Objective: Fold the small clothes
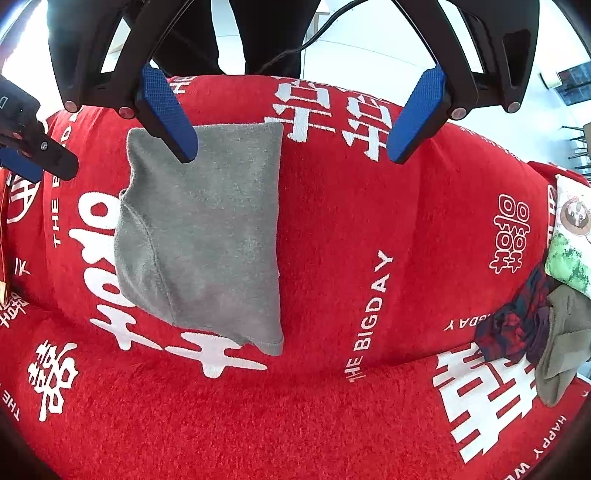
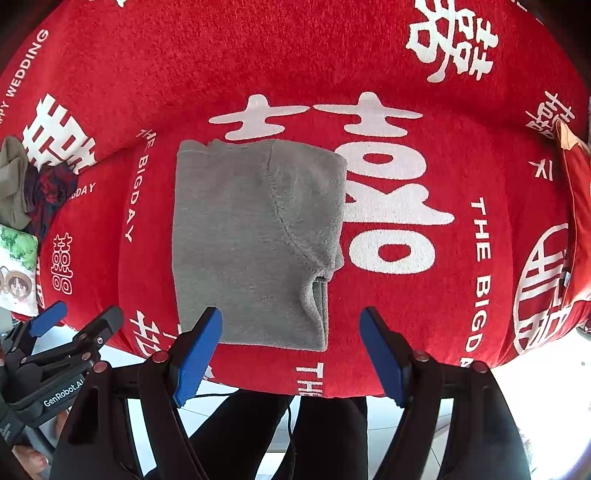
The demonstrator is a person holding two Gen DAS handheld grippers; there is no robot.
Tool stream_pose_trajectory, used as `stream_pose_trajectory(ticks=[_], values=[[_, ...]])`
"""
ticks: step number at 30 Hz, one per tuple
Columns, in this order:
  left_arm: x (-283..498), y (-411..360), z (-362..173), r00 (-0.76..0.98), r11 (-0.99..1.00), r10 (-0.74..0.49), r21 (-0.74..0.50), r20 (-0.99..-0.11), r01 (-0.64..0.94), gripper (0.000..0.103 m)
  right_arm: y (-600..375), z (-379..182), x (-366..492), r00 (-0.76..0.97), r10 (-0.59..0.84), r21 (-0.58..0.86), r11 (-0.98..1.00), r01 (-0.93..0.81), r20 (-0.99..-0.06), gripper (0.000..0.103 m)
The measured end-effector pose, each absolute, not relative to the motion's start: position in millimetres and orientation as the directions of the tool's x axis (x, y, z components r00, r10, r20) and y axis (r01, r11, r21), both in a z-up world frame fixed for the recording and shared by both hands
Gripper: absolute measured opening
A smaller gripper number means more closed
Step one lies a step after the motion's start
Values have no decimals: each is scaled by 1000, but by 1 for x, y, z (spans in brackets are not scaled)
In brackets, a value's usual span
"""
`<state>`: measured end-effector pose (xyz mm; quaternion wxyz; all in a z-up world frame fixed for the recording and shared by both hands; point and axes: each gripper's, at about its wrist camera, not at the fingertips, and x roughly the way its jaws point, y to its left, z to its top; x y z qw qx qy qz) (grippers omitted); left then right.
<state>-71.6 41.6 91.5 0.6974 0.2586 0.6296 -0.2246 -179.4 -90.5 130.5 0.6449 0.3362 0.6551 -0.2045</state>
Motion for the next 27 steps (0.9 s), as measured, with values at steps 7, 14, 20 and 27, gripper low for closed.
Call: stream_pose_trajectory(ticks=[7, 14, 20, 27], values=[[-72, 42, 92, 105, 762, 7, 73, -994, 643, 103, -90, 132, -181, 57, 171, 161, 685, 711, -984, 80], [-71, 41, 93, 101, 763, 7, 70, -995, 643, 103, -90, 132, -180, 57, 169, 159, 687, 709, -984, 80], [-70, 41, 93, 99, 763, 6, 68, -995, 643, 103, -89, 132, -179, 56, 168, 157, 688, 709, -984, 80], [-70, 39, 93, 99, 763, 8, 70, -995, 642, 103, -91, 132, -175, 53, 172, 159, 691, 705, -984, 80]])
